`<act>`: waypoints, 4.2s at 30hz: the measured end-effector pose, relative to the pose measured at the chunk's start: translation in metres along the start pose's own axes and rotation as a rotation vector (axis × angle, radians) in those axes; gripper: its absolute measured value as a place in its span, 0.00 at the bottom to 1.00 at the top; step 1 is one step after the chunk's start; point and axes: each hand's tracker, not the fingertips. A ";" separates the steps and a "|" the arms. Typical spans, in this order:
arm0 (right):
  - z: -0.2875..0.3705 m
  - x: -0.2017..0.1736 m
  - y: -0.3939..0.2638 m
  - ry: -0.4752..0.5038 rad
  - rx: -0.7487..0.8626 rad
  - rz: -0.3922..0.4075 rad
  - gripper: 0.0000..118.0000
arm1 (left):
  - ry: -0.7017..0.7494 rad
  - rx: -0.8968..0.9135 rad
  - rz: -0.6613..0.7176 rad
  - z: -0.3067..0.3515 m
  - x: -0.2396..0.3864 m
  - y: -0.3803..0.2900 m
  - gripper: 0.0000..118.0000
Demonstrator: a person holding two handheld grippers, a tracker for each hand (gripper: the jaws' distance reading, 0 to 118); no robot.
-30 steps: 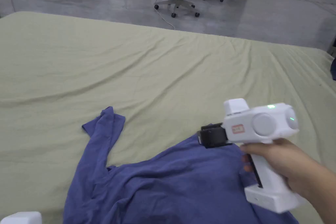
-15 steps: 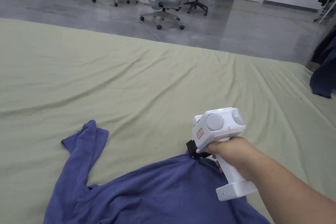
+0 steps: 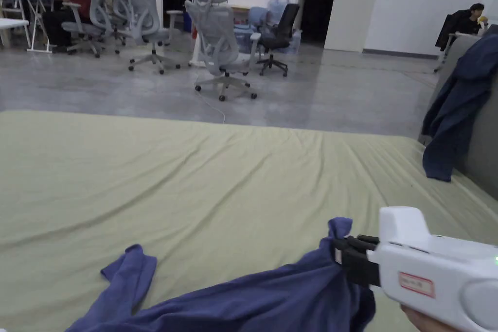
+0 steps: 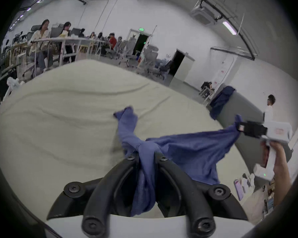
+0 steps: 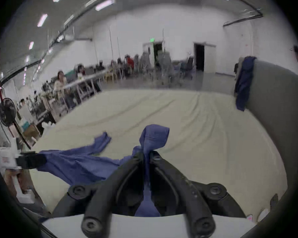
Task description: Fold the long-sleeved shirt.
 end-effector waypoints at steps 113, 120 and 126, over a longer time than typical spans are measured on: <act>0.159 0.035 -0.175 -0.076 -0.220 -0.310 0.83 | 0.069 -0.221 0.088 0.131 -0.037 -0.085 0.01; 0.141 0.005 -0.187 -0.047 -0.322 -0.203 0.02 | 0.029 -0.283 -0.086 0.090 -0.017 -0.078 0.00; 0.125 -0.010 -0.184 -0.007 -0.272 -0.207 0.02 | 0.031 -0.240 -0.038 -0.062 0.005 0.009 0.34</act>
